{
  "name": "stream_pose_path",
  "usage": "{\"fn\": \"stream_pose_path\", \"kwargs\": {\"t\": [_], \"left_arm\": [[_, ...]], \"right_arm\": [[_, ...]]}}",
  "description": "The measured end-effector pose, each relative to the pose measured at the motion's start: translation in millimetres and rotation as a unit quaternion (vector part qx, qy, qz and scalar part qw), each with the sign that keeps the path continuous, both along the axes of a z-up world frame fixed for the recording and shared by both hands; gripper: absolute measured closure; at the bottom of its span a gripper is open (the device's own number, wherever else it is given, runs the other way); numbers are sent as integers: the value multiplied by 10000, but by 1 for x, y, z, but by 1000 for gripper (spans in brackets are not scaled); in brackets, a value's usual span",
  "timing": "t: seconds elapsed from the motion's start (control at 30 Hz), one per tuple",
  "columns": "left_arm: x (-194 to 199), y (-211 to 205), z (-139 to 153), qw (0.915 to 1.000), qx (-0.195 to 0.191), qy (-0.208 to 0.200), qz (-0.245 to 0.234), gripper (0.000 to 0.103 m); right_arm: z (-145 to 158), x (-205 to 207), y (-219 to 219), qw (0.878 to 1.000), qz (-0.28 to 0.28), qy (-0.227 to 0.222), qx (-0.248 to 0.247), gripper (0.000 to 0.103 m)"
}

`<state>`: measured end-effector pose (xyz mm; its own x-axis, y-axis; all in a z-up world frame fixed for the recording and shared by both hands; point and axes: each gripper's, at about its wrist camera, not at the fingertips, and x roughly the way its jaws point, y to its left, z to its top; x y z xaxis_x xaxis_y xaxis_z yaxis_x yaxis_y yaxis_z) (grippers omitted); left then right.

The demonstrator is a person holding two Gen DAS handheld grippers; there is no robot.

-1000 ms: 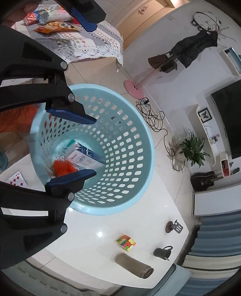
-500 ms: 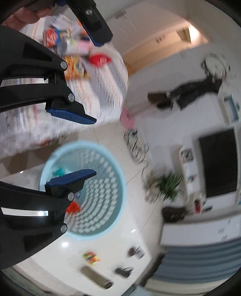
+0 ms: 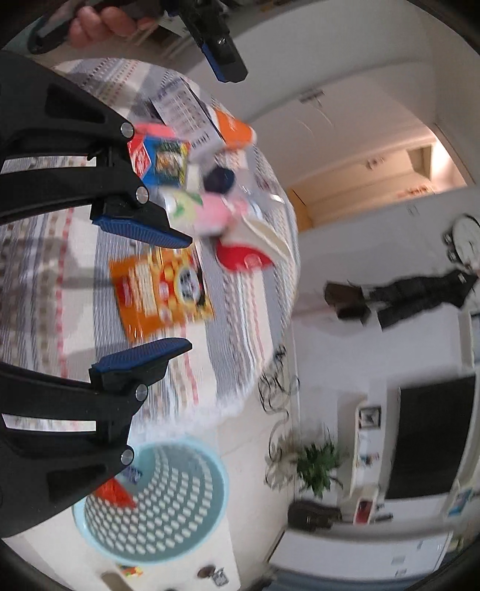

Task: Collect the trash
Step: 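Grasp the pink bottle with the right tool while the left tool grasps the blue carton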

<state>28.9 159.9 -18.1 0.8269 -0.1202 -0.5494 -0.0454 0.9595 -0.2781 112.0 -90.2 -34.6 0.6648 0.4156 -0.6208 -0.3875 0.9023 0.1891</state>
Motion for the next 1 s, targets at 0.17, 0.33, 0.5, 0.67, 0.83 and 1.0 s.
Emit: {"fn": "stream_pose_path", "kwargs": {"t": [0.17,0.33,0.5,0.67,0.83,1.0], "left_arm": [[-1,60,-23,9981,215,381,424,35],[17,82,-37,9972,95,706,242,35],[30,81,-43,9964,122,836,62,38],[21,68,-47,9962,137,837,-205,44],[13,57,-48,9910,-232,1009,-844,44],[28,42,-50,9868,-45,1258,-1018,44]], "right_arm": [[-5,5,48,9992,348,36,-184,56],[-7,16,81,9979,586,92,-273,56],[-11,33,100,9971,573,177,-459,56],[-20,40,110,9958,646,394,-513,62],[-26,43,113,9947,726,540,-497,62],[-28,51,118,9929,803,720,-503,61]]}}
